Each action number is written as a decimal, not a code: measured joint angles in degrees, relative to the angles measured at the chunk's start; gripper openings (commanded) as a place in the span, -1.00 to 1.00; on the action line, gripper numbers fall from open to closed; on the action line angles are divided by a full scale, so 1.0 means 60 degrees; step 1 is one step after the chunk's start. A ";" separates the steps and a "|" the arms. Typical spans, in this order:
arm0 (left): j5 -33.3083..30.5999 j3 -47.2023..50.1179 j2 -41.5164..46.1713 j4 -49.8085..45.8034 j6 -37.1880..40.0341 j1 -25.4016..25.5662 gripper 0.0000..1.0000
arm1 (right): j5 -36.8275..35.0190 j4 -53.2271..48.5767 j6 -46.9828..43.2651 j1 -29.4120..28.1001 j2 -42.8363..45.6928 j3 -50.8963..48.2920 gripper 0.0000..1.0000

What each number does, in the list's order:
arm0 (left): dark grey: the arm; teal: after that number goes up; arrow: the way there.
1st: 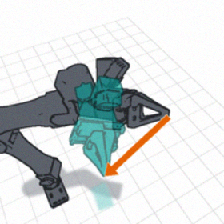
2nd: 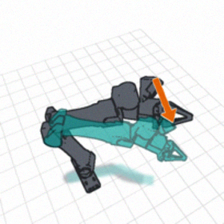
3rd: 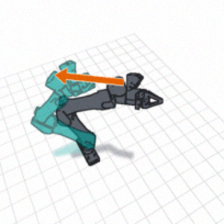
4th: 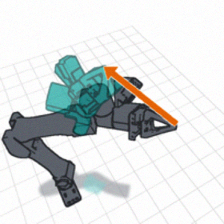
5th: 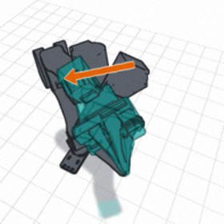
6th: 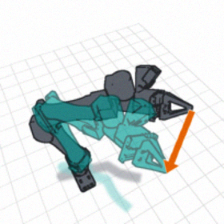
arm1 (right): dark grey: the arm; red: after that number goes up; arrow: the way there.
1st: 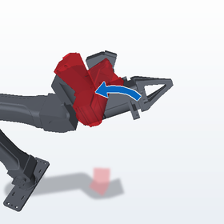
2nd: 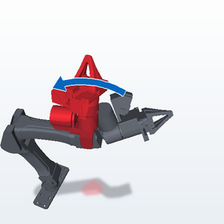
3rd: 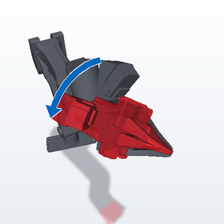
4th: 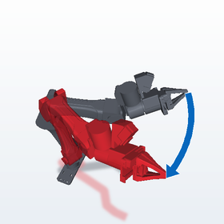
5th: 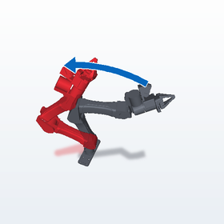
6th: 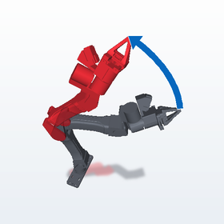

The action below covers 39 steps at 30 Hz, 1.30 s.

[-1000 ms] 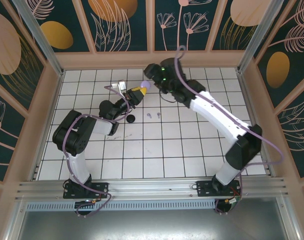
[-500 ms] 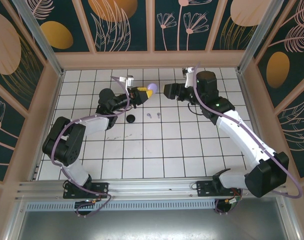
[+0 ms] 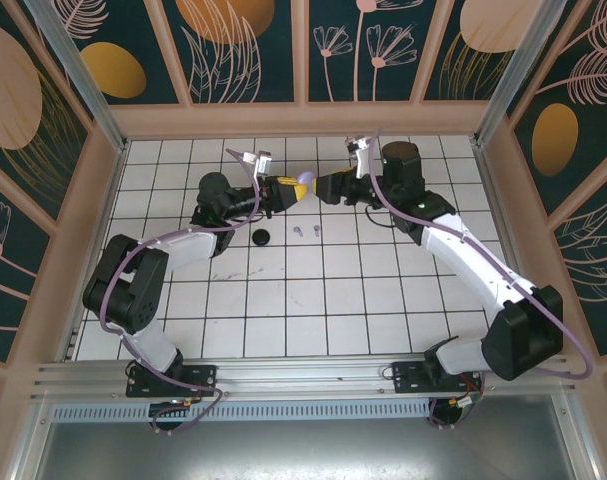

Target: Insert wireless bluetooth earbuds into charging case

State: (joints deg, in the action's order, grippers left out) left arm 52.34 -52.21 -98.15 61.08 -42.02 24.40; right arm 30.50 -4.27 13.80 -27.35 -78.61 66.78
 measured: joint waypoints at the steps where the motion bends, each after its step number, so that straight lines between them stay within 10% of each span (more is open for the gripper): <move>1: 0.0011 0.0000 0.0011 -0.0018 0.0004 0.0000 -1.00 | 0.0004 0.0025 0.0004 -0.0004 -0.0055 0.0000 0.38; 39: 0.0291 -0.0051 0.0871 -0.0215 0.0000 -0.0011 -1.00 | 0.1191 0.1490 0.0943 0.0656 0.0306 -0.1341 -0.12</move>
State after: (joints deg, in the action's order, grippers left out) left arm 54.08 -52.51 -92.92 59.79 -42.02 24.34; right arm 37.65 4.67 19.46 -23.42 -76.77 58.74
